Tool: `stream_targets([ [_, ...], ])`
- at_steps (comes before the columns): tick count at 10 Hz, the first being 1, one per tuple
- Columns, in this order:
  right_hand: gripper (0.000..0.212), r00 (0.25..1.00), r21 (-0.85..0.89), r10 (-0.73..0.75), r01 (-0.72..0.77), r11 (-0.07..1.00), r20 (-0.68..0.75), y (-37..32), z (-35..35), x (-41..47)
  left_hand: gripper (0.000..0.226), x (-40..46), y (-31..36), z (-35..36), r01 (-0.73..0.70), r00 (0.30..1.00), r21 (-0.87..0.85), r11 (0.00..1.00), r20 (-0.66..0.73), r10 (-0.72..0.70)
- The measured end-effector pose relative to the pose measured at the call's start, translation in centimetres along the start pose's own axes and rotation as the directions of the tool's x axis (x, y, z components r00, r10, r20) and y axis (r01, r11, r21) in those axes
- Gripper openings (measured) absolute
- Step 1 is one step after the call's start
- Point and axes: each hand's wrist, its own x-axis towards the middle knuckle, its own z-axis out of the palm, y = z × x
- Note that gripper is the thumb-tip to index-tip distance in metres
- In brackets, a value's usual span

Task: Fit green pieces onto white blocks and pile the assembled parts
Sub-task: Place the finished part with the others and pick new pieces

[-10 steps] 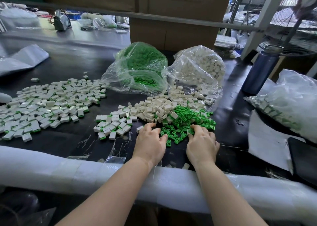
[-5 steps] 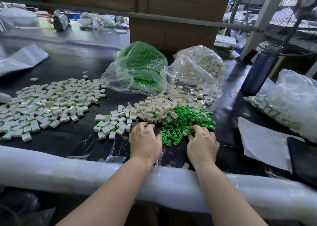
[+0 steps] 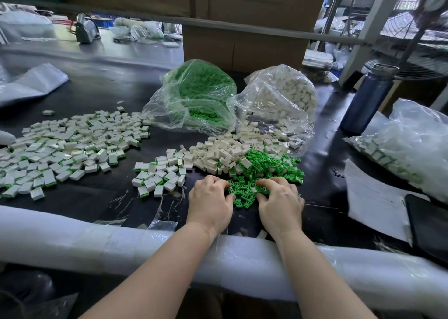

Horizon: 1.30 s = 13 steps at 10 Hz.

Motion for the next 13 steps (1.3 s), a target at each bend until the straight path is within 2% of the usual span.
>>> stream_targets([
  [4,0.022,0.998,0.051,0.002,0.002,0.999,-0.068,0.2,0.0,0.0,0.030,-0.1,0.1,-0.1,0.039,0.999,-0.028,0.999,-0.022,-0.039],
  [7,0.024,0.999,0.045,0.011,-0.009,0.999,-0.051,0.3,0.1,0.1,0.048,0.4,0.2,-0.8,0.220,0.975,-0.075,0.973,-0.013,-0.222],
  [8,0.024,0.998,0.054,0.009,-0.006,0.999,-0.058,0.3,0.2,0.2,0.046,0.5,-0.1,-1.2,0.247,0.969,0.000,0.969,-0.024,-0.247],
  [9,0.023,0.998,0.056,0.007,-0.003,0.998,-0.062,0.3,0.3,0.3,0.047,0.8,-0.7,-1.5,0.222,0.975,0.148,0.964,-0.049,-0.217],
  [10,0.024,0.998,0.053,0.009,-0.006,0.999,-0.061,0.3,0.3,0.4,0.059,1.1,-1.5,-1.6,0.202,0.976,0.281,0.938,0.016,-0.215],
  [11,0.024,0.998,0.053,0.010,-0.007,0.999,-0.065,0.3,0.3,0.3,0.068,1.4,-2.2,-1.5,0.209,0.962,0.360,0.909,0.092,-0.258],
  [13,0.024,0.998,0.056,0.007,-0.004,0.998,-0.067,0.4,0.3,0.3,0.079,2.1,-3.5,-2.2,0.265,0.931,0.442,0.857,0.114,-0.347],
])
